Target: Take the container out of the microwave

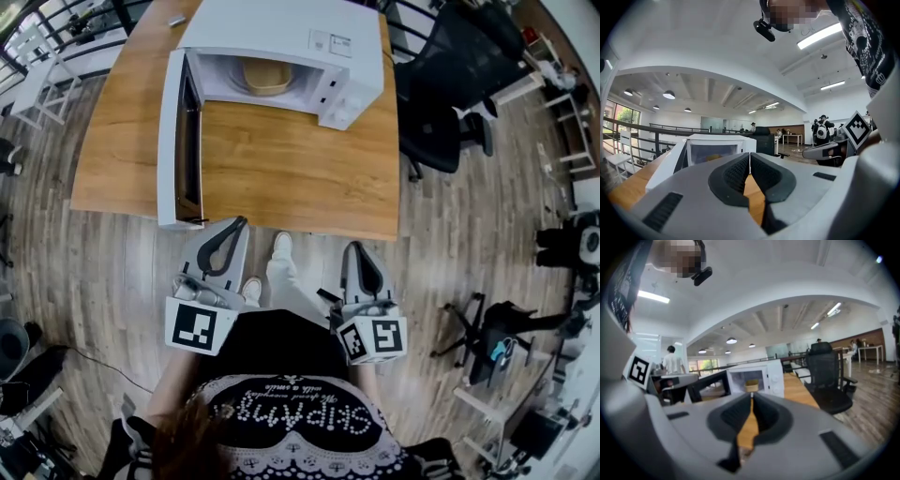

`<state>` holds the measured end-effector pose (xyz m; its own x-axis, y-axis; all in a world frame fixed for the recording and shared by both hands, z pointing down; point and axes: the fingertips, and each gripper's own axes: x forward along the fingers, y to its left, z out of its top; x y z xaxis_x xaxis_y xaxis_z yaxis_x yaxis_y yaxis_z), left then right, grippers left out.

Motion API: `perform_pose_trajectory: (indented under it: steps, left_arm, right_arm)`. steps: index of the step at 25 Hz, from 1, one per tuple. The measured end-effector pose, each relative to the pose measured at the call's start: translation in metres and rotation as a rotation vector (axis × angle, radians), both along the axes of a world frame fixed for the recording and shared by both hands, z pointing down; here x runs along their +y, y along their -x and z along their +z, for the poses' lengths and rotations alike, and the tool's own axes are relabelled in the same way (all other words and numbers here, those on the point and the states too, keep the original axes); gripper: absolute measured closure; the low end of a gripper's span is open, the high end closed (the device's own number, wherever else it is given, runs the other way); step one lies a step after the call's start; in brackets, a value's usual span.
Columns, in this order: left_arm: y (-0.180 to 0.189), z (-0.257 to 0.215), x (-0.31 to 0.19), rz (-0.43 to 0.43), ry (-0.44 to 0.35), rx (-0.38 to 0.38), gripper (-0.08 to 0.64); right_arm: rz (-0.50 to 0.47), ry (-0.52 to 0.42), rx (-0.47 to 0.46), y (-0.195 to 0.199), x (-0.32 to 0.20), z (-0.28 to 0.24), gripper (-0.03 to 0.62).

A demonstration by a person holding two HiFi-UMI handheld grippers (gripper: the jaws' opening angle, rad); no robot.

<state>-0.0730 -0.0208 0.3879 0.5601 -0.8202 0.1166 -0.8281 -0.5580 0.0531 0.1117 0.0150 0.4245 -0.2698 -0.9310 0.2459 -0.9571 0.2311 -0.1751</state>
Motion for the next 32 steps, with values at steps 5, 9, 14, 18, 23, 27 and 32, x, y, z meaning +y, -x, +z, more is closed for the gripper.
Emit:
perform_pose_trajectory:
  steps: [5, 9, 14, 18, 23, 27, 32]
  left_arm:
    - [-0.01, -0.003, -0.03, -0.046, -0.004, -0.006, 0.523]
    - [-0.015, -0.005, -0.051, -0.086, -0.002, -0.016, 0.523]
    - [-0.021, -0.005, -0.071, -0.129, -0.005, -0.03, 0.523]
    - [-0.025, -0.006, -0.085, -0.158, -0.006, -0.041, 0.523]
    - [-0.03, -0.009, -0.098, -0.187, -0.018, -0.049, 0.523]
    - [-0.033, -0.011, -0.105, -0.202, -0.024, -0.055, 0.523]
    - [-0.036, -0.01, -0.109, -0.229, -0.026, -0.056, 0.523]
  right_arm:
    - [-0.055, 0.0, -0.003, -0.007, -0.042, -0.001, 0.555]
    - [-0.094, -0.003, -0.007, -0.013, -0.071, -0.003, 0.555]
    - [-0.135, 0.004, -0.01, -0.022, -0.099, 0.0, 0.555]
    - [-0.157, 0.006, -0.013, -0.027, -0.118, 0.001, 0.555]
    - [-0.181, 0.002, -0.017, -0.034, -0.137, 0.0, 0.555]
    - [-0.197, 0.001, -0.018, -0.038, -0.147, 0.001, 0.555]
    - [-0.216, 0.008, -0.02, -0.044, -0.154, 0.004, 0.555]
